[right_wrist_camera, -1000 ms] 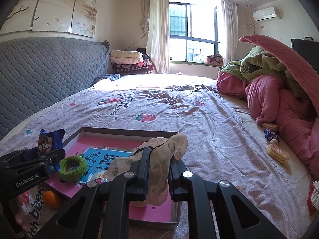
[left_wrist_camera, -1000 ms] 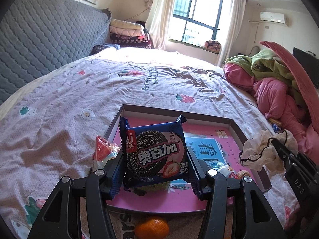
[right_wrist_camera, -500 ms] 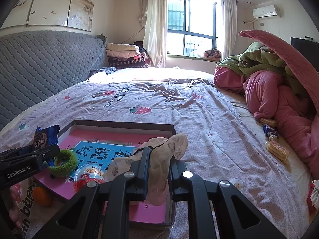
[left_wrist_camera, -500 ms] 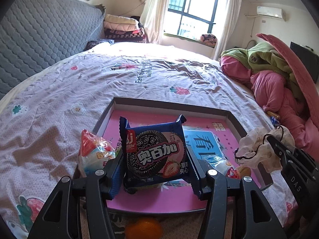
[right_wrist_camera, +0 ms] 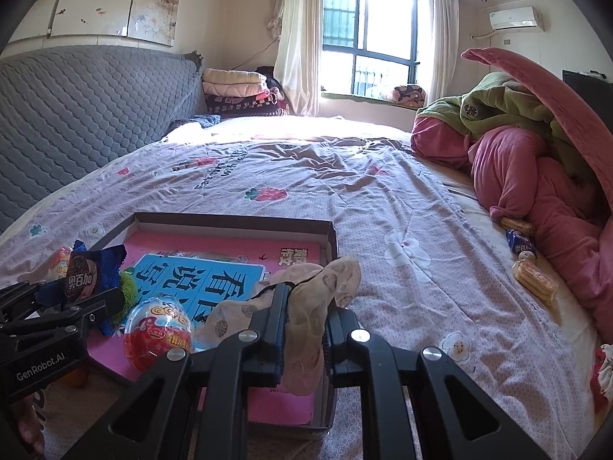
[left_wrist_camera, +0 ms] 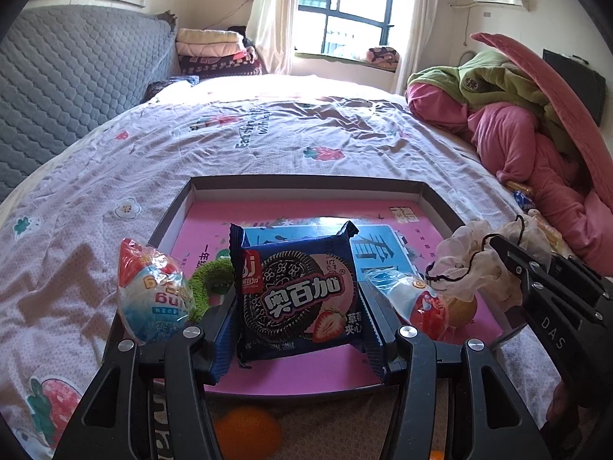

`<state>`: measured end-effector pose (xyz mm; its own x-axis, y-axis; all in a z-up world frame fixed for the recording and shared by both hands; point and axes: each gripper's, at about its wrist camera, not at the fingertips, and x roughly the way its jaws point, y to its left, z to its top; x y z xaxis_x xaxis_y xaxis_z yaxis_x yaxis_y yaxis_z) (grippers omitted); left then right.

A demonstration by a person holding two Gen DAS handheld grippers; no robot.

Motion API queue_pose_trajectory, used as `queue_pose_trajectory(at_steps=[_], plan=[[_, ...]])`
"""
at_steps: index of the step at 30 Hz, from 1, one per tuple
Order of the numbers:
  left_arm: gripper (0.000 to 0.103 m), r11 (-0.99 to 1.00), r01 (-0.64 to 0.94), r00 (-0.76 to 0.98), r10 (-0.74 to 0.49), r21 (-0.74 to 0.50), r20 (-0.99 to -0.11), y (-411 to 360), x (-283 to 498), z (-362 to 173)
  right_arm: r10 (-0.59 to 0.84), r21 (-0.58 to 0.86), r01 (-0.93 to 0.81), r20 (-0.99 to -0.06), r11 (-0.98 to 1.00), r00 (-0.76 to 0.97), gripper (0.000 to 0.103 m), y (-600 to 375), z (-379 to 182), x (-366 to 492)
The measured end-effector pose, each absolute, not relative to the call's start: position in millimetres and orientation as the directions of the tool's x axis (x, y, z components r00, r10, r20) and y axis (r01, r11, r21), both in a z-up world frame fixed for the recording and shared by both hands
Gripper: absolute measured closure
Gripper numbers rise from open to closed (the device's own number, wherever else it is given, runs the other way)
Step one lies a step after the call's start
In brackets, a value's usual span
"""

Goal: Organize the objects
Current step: 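Lower the beige cloth into the tray and open the right gripper while left holds cookie pack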

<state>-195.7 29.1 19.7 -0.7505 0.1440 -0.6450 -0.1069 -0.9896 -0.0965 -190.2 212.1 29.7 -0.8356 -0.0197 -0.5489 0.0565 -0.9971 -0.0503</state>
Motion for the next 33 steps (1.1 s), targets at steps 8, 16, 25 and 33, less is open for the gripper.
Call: queue_pose_trajectory(at_steps=[8, 16, 25, 33], plan=[[0.046, -0.988, -0.137, -0.745, 0.148, -0.069, -0.651, 39.3, -193.0, 16.6, -0.009, -0.066, 0.057, -0.568, -0.996, -0.823, 0.087, 210.5, 24.6, -191.9], [0.046, -0.985, -0.163, -0.728, 0.155, -0.051, -0.668, 46.5, -191.9, 11.8, -0.007, -0.074, 0.062, -0.586, -0.995, -0.811, 0.087, 210.5, 18.9, -190.4], [0.046, -0.983, -0.177, -0.719, 0.161, -0.047, -0.676, 49.2, -191.3, 10.5, -0.022, -0.045, 0.062, -0.607, -0.997, -0.795, 0.087, 214.5, 14.4, -189.2], [0.046, -0.979, -0.193, -0.69, 0.181, -0.063, -0.701, 49.6, -192.3, 6.5, -0.034, -0.031, 0.067, -0.617, -0.997, -0.786, 0.085, 217.7, 13.5, -185.7]])
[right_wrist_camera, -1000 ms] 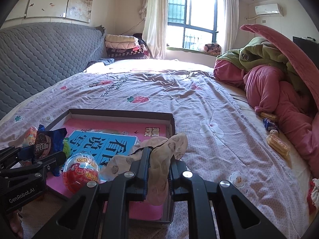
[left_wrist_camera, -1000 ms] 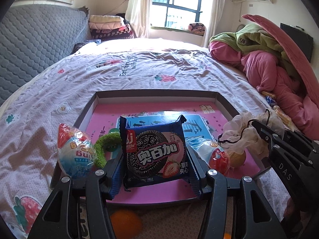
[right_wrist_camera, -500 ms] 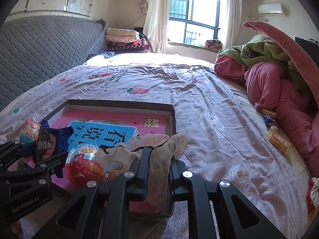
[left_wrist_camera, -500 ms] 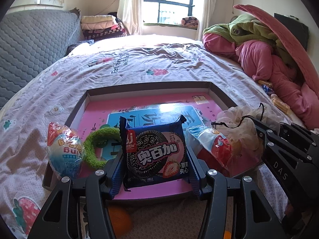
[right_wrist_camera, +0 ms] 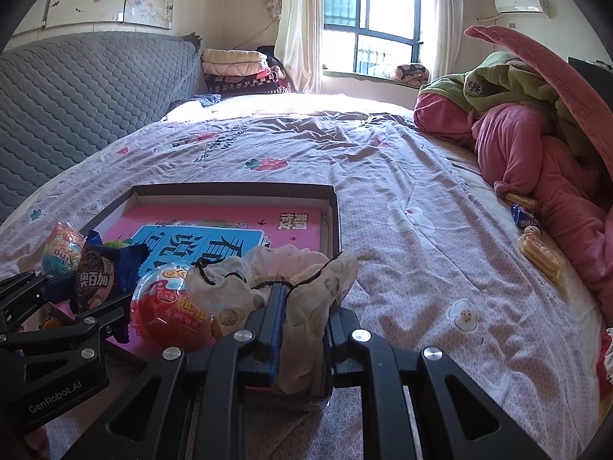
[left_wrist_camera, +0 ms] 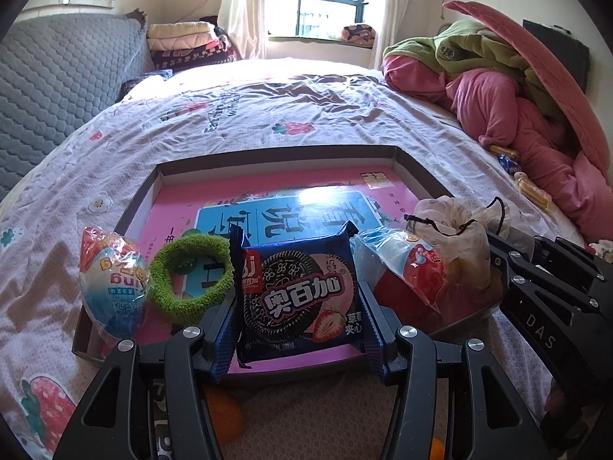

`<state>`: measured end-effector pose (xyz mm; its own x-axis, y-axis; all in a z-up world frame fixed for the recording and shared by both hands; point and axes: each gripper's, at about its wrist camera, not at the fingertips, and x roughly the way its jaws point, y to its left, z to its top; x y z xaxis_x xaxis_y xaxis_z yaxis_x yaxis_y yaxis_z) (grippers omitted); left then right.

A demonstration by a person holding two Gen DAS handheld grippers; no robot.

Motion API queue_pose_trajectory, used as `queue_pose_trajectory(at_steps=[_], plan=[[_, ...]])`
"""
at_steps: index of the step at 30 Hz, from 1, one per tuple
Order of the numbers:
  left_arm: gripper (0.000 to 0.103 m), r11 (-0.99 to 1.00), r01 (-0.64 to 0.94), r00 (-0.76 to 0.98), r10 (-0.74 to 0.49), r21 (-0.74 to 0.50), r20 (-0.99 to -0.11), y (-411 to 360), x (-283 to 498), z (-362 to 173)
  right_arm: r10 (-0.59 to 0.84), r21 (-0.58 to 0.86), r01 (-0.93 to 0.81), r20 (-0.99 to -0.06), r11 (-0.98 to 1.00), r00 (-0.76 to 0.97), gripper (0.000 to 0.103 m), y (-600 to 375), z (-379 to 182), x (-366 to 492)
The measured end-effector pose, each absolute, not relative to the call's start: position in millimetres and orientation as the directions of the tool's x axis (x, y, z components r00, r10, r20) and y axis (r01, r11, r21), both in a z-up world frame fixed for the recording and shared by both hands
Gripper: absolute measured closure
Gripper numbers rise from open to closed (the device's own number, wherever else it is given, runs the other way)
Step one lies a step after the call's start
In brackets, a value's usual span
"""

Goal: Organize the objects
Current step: 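Lower the beige cloth into the tray and open the right gripper while left holds cookie pack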

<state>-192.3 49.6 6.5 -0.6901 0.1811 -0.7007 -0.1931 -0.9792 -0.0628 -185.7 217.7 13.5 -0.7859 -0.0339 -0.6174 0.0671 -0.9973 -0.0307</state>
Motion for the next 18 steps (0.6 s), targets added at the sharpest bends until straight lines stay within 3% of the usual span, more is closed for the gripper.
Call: queue_pose_trajectory(at_steps=[18], plan=[[0.045, -0.981, -0.19, -0.675, 0.167, -0.049, -0.719, 45.2, -193.2, 4.9, -0.045, -0.028, 0.08, -0.633, -0.996, -0.773, 0.067, 219.4, 14.9, -181.2]])
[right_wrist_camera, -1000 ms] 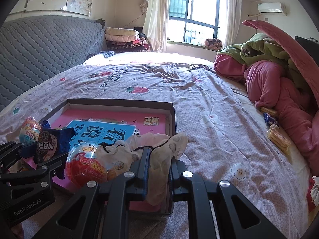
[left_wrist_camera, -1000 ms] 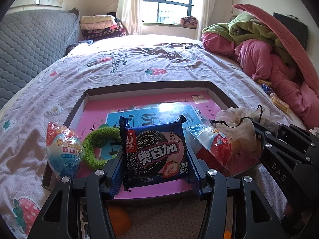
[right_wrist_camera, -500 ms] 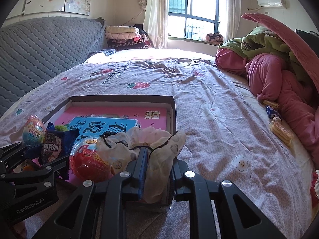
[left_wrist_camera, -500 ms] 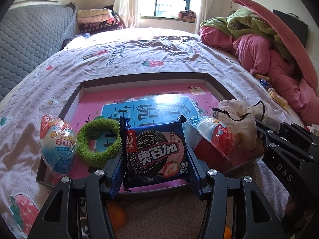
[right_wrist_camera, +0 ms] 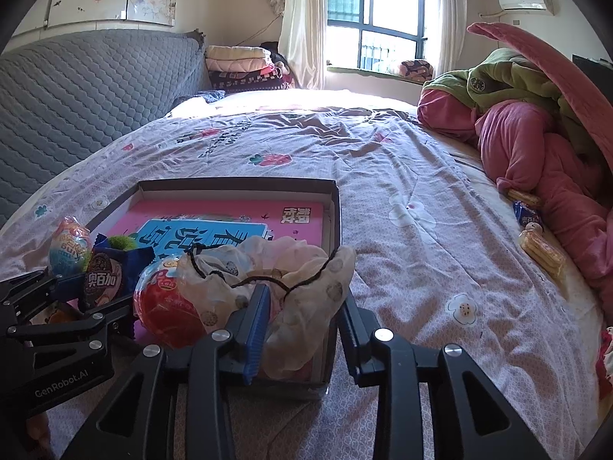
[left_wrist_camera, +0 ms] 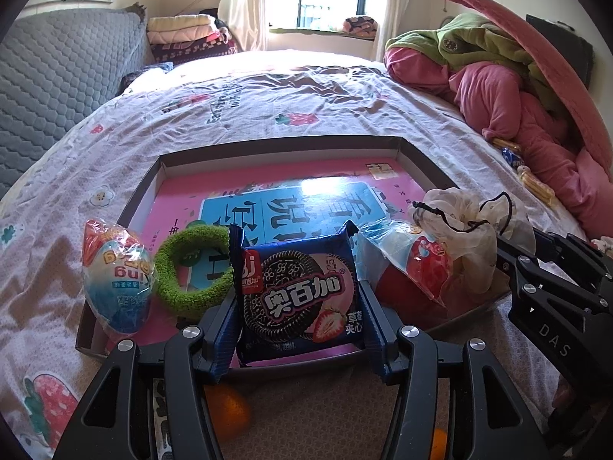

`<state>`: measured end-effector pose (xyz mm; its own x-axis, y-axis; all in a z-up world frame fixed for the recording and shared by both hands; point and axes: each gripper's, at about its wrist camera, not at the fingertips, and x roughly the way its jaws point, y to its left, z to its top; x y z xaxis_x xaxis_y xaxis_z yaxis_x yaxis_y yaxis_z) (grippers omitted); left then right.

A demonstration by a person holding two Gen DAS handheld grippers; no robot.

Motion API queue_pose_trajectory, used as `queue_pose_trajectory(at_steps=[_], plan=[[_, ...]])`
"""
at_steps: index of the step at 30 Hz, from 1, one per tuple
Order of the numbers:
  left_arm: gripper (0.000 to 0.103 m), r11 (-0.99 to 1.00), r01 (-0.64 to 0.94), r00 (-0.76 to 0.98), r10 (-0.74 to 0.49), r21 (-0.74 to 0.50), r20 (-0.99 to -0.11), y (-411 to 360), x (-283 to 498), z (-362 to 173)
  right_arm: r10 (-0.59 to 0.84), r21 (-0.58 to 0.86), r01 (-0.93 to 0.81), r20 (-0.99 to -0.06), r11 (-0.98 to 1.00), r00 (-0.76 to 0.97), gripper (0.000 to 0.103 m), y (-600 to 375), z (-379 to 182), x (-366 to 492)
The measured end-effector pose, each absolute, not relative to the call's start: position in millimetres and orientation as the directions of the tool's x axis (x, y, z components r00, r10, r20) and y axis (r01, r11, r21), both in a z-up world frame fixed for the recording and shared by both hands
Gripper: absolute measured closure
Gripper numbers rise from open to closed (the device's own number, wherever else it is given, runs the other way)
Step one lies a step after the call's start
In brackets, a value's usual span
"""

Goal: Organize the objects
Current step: 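Lower the beige cloth into the tray and open the right gripper while left holds cookie pack, then lower the blue cookie pack into the tray and open the left gripper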

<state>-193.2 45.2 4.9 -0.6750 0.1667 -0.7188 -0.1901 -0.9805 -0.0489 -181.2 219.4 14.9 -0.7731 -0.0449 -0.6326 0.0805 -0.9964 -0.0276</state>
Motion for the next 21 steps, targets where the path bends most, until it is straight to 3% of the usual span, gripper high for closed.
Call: queue_pose_trajectory(at_steps=[7, 21], plan=[[0.045, -0.982, -0.183, -0.681, 0.155, -0.039, -0.716, 40.3, -191.2, 7.2, -0.04, -0.031, 0.075, -0.619, -0.997, -0.784, 0.057, 223.9, 18.9, -177.7], [0.044, -0.981, -0.179, -0.663, 0.177, -0.075, -0.727, 36.5, -194.3, 6.0, -0.044, -0.031, 0.079, -0.611, -0.996, -0.791, 0.054, 222.8, 21.8, -176.2]])
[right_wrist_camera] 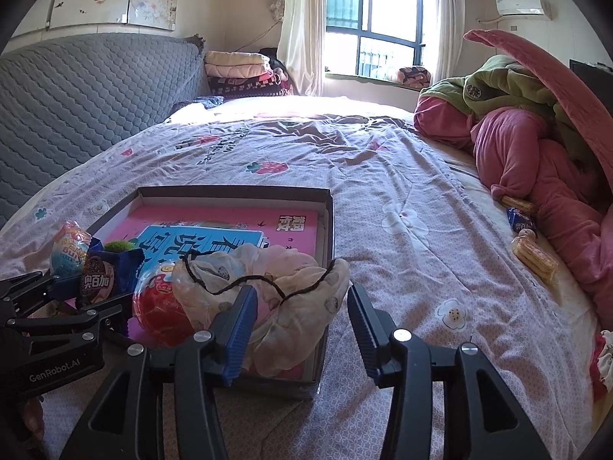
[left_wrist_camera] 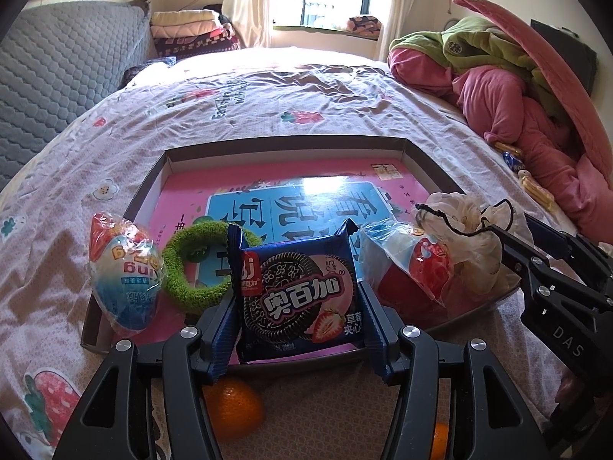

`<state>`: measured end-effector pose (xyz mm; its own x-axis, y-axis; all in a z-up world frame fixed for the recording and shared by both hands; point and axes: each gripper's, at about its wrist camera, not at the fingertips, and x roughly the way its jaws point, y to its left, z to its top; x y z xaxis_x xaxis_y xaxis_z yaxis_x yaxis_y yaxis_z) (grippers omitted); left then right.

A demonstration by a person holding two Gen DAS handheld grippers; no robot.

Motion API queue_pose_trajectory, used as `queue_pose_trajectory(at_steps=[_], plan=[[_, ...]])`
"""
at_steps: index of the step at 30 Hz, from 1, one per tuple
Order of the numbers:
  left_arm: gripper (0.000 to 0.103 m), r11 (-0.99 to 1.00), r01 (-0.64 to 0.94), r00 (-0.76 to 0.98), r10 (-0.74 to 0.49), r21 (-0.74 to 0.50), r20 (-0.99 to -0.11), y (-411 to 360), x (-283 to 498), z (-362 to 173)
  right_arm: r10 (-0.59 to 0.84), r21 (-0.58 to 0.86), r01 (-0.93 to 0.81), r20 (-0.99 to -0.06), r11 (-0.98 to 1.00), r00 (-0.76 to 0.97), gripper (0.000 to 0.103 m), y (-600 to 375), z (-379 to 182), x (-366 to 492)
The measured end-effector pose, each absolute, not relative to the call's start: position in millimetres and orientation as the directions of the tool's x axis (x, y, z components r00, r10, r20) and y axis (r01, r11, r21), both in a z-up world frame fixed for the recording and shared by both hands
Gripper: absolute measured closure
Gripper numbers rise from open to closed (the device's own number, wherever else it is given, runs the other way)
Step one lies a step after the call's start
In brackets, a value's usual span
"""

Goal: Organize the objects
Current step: 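Lower the blue cookie pack into the tray and open the left gripper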

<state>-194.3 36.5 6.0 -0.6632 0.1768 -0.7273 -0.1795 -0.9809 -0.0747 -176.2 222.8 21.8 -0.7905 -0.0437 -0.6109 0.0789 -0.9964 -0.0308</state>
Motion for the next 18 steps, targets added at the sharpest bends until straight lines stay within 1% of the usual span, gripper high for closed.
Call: queue_pose_trajectory(at_steps=[10, 14, 18], plan=[[0.043, -0.977, -0.192, -0.66, 0.199, -0.093, -0.724, 37.4, -192.6, 7.6, -0.047, -0.033, 0.084, -0.609, -0.996, -0.792, 0.053, 220.5, 22.9, -174.7], [0.043, -0.975, -0.198, -0.671, 0.206, -0.096, -0.712, 37.3, -189.7, 12.3, -0.048, -0.034, 0.087, -0.608, -0.996, -0.792, 0.049, 220.4, 23.7, -175.1], [0.043, -0.974, -0.204, -0.674, 0.21, -0.095, -0.708, 38.1, -187.2, 15.0, -0.048, -0.035, 0.087, -0.606, -0.996, -0.794, 0.049, 220.1, 24.7, -174.8]])
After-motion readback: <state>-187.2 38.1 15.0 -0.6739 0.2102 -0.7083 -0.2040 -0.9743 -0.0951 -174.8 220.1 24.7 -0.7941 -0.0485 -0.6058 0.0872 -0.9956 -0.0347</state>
